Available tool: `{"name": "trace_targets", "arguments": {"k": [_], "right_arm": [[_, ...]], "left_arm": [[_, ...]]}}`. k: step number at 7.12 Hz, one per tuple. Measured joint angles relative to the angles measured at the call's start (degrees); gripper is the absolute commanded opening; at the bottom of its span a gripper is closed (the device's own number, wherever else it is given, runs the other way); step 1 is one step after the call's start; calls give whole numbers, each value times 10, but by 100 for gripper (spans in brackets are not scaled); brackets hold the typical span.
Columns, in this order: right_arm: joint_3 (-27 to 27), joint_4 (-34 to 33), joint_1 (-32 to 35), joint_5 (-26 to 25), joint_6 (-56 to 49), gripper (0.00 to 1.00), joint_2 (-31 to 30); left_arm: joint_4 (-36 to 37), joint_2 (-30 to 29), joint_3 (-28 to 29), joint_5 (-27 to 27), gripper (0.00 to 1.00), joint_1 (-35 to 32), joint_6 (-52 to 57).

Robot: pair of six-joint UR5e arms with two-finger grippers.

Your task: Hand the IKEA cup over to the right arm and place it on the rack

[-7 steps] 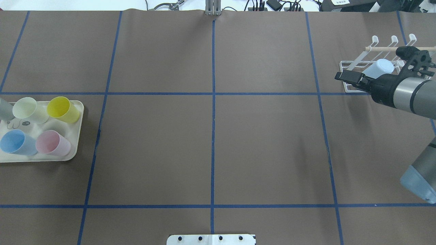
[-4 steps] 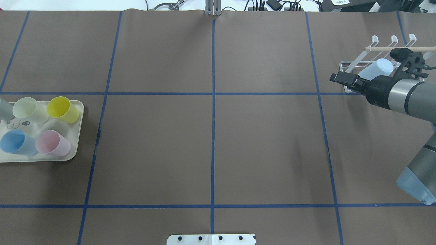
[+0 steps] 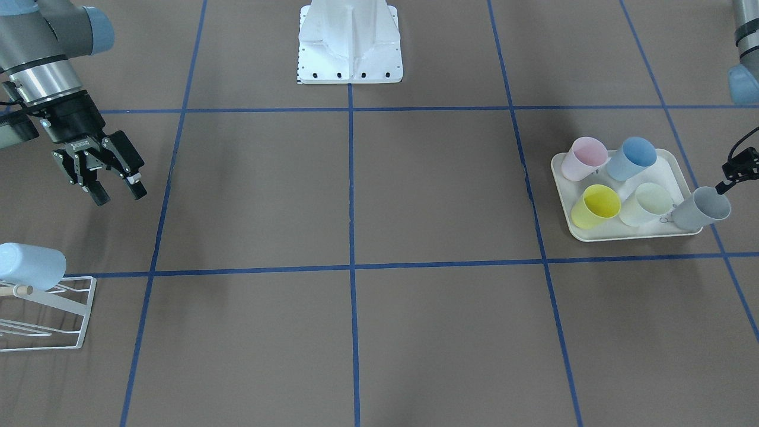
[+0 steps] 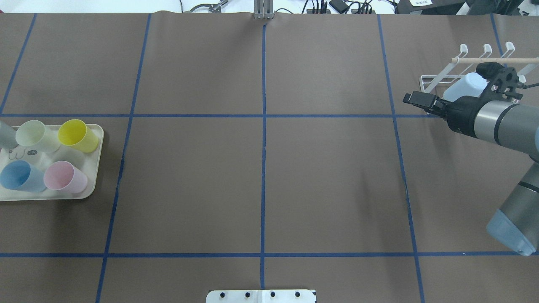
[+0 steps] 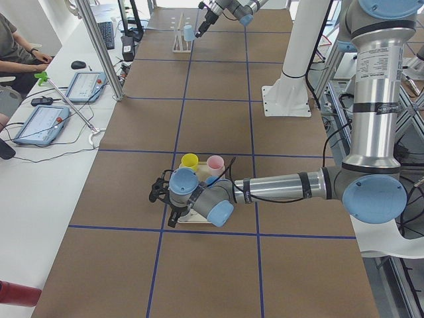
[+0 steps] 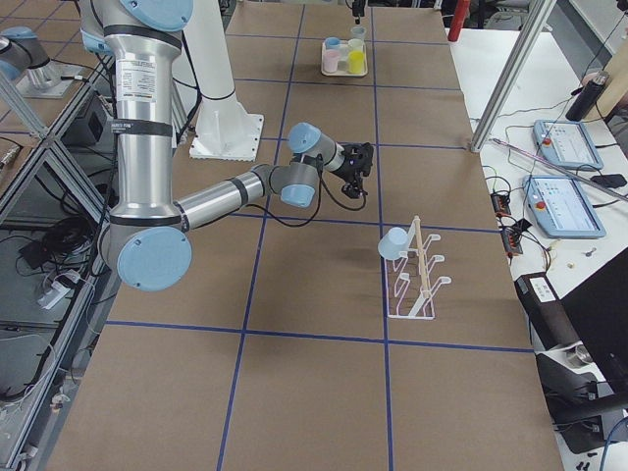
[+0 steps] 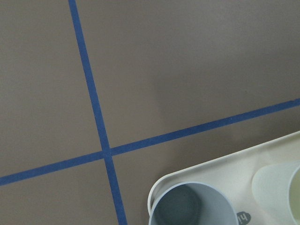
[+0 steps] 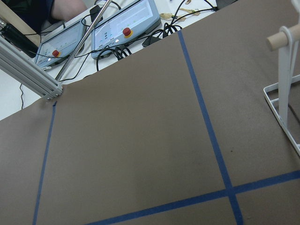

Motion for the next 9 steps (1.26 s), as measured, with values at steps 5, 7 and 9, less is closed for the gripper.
{"name": "trace_targets", "arguments": {"k": [5,7,9], "right_arm": [[-1,0,-10,-7,0,100,1],[-1,0,-10,-8,0,100,1],[0,0,-10,-8,0,100,1]], "left_arm": [[-13,-4,20,13,69,11,-18],[-14,-4,21,14,29,28,-35],[-14,-5,23,14,0,34,-37]]}}
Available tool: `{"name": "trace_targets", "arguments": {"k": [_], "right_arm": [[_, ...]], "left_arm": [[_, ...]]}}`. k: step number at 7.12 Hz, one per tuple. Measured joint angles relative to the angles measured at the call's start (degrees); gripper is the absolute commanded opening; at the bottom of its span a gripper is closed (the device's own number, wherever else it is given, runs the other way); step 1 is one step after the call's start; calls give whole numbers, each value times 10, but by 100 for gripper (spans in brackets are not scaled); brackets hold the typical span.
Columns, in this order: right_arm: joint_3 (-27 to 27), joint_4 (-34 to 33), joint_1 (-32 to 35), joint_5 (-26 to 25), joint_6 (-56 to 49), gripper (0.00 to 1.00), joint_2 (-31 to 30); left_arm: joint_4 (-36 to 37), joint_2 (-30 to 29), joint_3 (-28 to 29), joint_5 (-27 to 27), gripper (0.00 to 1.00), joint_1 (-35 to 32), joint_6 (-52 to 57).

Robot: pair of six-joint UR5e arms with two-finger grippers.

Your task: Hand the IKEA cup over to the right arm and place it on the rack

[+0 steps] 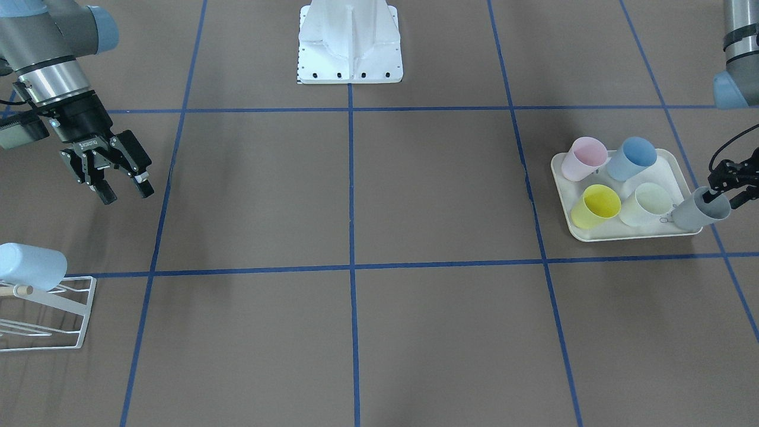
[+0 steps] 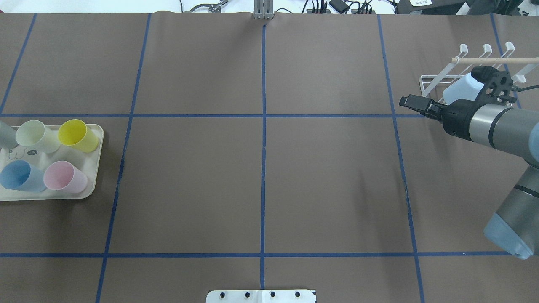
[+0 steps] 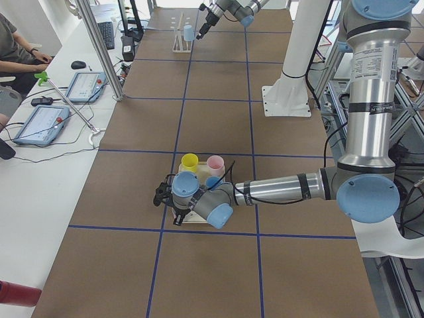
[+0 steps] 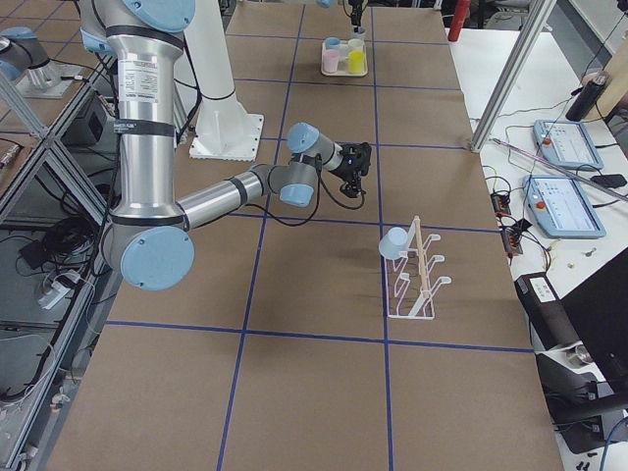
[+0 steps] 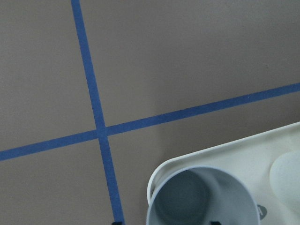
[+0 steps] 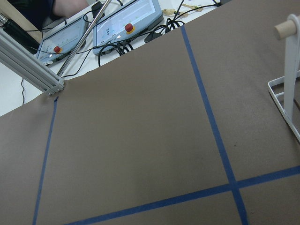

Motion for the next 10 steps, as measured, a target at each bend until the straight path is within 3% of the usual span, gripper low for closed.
{"name": "trace_targets", "arguments": {"k": [4,8,10], "right_arm": [[0,0,0,-3,0,100,0],[0,0,-2,-5,0,100,9],[3,0,-3,-5,9,100,16]], "left_arm": [[9,5,-32,-3,0,-10,-2],[76,40,-181,-1,0,-94,-23],[92,52,-274,-7,0,-96,-175]]}}
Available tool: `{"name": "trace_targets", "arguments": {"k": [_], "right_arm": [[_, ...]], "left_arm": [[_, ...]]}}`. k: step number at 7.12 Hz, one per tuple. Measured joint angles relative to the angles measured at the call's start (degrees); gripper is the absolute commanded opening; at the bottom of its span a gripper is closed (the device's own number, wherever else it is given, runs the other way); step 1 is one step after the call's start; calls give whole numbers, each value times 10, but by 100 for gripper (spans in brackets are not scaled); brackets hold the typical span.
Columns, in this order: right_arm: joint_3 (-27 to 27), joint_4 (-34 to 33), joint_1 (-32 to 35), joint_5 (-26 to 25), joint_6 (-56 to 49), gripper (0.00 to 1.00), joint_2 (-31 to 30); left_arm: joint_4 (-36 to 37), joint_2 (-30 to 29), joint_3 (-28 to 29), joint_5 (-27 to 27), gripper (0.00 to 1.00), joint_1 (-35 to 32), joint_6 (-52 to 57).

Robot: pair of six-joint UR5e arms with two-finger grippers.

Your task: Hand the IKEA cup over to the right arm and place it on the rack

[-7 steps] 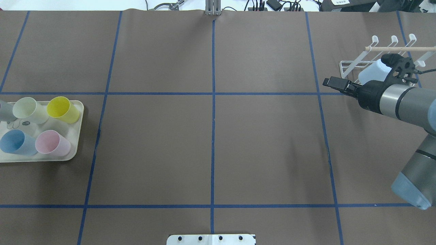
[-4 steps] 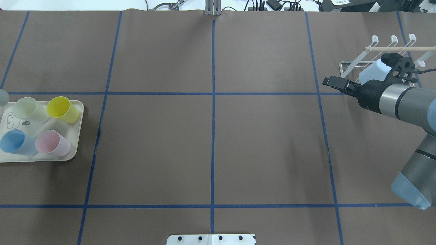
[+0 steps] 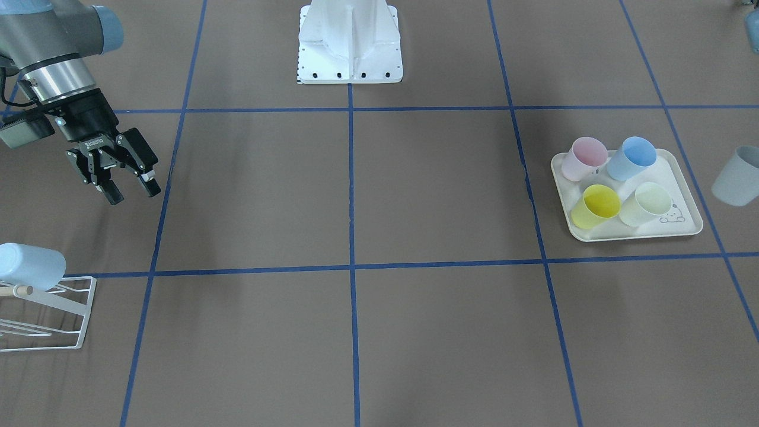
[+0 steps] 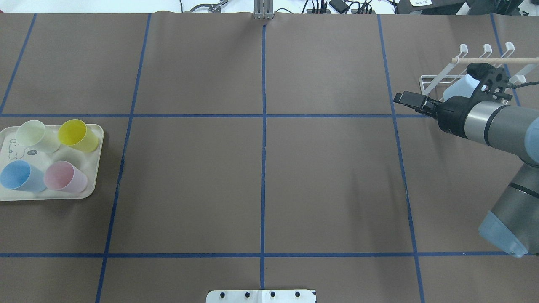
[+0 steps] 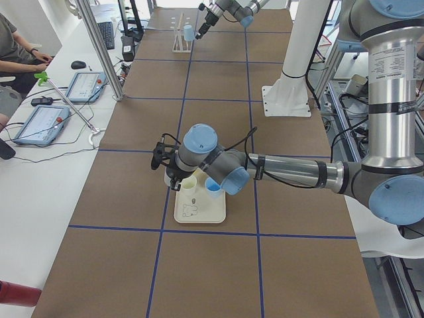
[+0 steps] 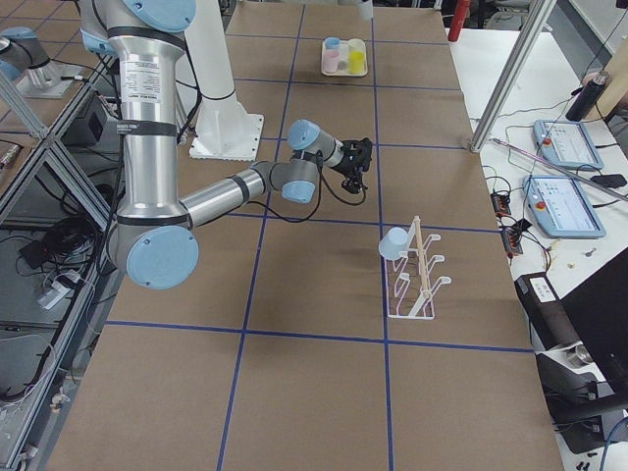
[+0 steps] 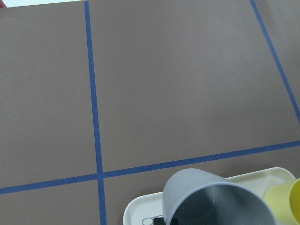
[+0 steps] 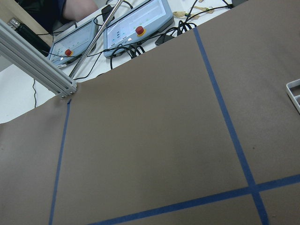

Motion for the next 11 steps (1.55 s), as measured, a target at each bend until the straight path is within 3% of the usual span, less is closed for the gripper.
{"name": "trace_targets", "arguments": {"k": [2,3,5,6,8,11], "right_arm": [[16,1,-6,2,56,100,12],[29,1,-12,6,91,100,18],[56,1,-26,24,186,100,40],[71,1,-29,41,237,100,49],[98,2,-32,67,348,100,75],[126,3,-34,80,478,100,113]], "left_arm": [[-24,-11,-65,-21,0,39,-130],[-74,-20,-72,-31,0,69,-187],[-238,-85,-28,-24,0,154,-426],[-330,-121,0,26,0,207,-554],[-481,-189,45,191,0,330,-755],[-614,-260,92,348,0,446,-898]]}}
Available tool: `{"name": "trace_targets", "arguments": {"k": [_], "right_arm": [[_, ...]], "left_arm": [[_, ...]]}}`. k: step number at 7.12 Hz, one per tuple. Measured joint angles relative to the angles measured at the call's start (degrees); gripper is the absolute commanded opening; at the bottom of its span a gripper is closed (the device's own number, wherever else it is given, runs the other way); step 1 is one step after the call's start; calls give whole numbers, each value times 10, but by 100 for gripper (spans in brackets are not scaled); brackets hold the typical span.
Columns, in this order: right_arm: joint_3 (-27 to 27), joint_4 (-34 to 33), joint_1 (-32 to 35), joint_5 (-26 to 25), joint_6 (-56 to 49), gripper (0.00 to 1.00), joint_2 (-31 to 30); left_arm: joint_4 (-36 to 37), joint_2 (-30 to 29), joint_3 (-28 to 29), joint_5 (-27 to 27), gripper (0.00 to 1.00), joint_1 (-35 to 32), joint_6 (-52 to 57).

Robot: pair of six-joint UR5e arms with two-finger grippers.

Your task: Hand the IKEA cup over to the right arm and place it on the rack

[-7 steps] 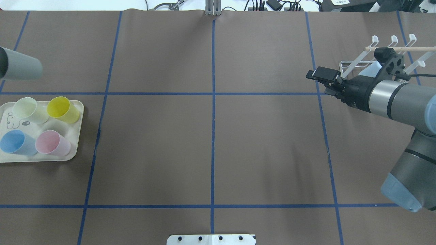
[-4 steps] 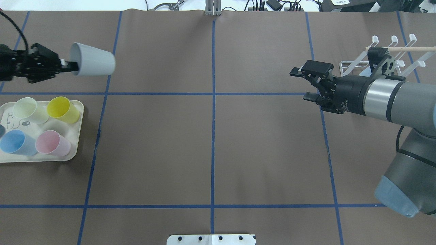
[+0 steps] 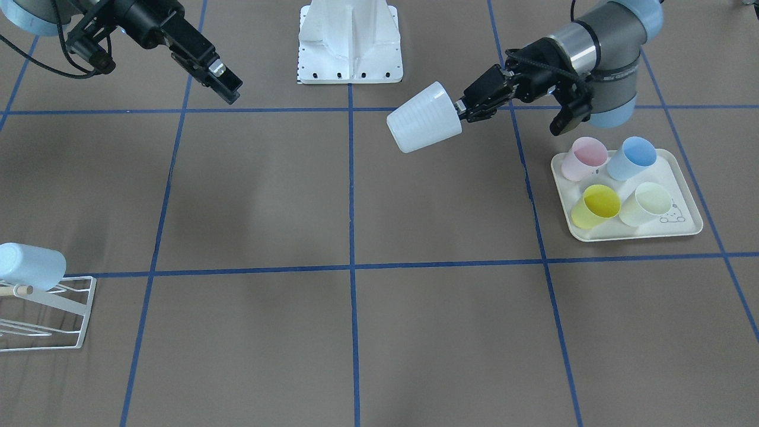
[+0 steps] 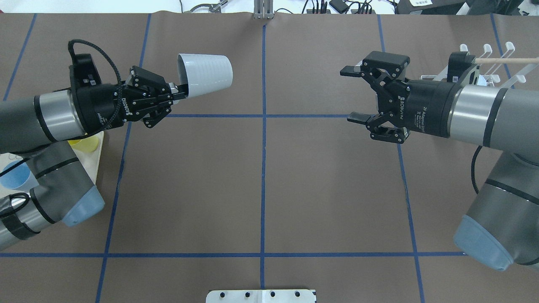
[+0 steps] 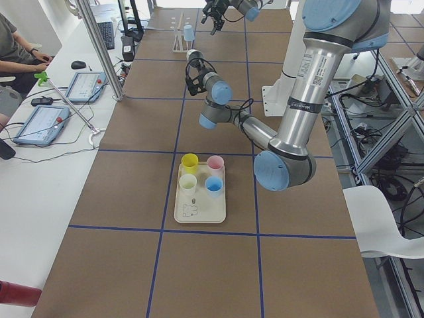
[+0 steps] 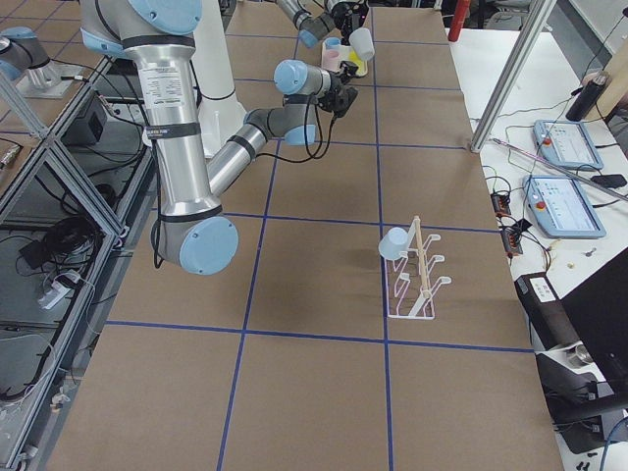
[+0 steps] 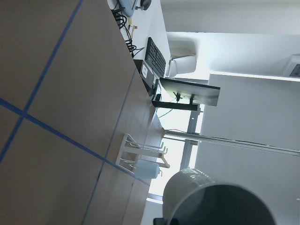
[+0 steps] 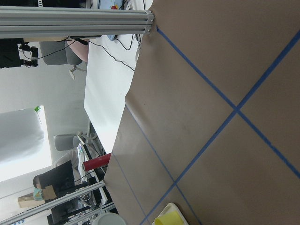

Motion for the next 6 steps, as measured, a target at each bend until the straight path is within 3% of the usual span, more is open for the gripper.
{"name": "trace_targets", "arguments": {"k": [2,6], "right_arm": [[3,12,-3,0,54,100,22],[-43,11,-13,-4,71,100,85]], "left_arm": [[-57,-31,27,59,0,37,-38],[-60,-88,63,74,0,58,-58]]}}
